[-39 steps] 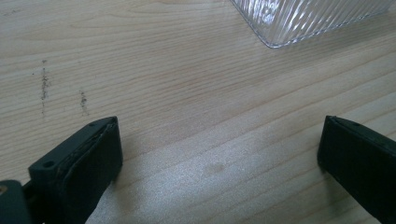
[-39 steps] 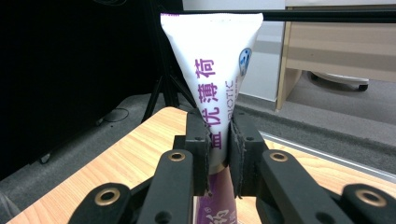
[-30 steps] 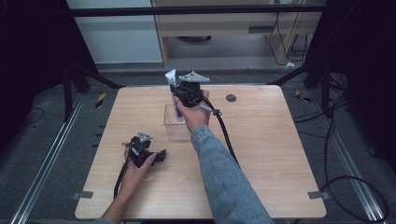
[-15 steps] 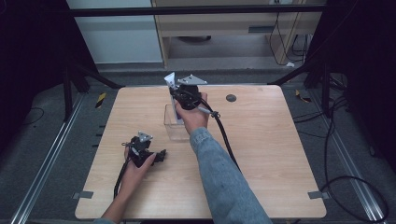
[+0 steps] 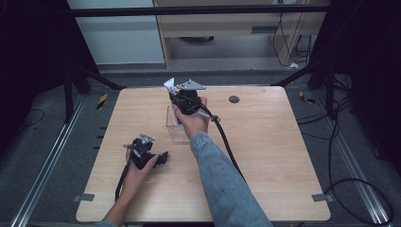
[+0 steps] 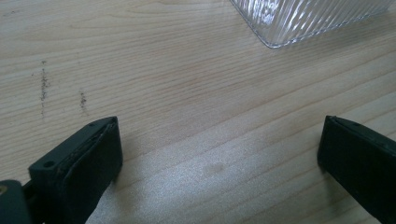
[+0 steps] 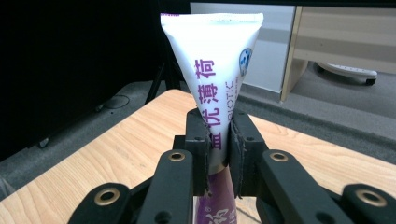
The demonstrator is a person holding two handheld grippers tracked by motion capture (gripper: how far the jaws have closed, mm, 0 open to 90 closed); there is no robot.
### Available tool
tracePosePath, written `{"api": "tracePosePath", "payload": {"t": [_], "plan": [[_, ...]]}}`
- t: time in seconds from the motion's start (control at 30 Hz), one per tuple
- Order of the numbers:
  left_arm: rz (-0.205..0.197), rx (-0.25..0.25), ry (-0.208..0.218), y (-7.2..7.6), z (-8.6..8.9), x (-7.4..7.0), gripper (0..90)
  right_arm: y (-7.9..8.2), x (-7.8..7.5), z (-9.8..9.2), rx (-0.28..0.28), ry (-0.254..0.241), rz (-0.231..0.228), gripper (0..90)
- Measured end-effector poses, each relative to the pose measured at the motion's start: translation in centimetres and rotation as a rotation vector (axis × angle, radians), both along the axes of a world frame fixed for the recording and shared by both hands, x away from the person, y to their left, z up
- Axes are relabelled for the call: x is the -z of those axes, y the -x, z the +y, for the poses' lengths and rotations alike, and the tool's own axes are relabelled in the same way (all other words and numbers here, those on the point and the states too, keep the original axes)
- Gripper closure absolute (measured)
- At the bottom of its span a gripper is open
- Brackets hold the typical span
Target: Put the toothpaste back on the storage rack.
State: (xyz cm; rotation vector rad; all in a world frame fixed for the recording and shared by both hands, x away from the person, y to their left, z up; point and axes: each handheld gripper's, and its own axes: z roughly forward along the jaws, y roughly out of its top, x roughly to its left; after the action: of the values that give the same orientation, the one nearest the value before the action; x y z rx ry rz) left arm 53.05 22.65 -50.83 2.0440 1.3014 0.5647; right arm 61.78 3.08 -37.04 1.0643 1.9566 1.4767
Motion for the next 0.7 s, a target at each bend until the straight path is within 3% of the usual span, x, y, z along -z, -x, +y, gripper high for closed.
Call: {"api": "tracePosePath", "payload": {"t": [0.7], "plan": [[0.001, 0.001, 0.0, 0.0, 0.0, 0.0, 0.0, 0.8, 2.5, 0.9, -0.006, 0.037, 0.044, 79.5]]}}
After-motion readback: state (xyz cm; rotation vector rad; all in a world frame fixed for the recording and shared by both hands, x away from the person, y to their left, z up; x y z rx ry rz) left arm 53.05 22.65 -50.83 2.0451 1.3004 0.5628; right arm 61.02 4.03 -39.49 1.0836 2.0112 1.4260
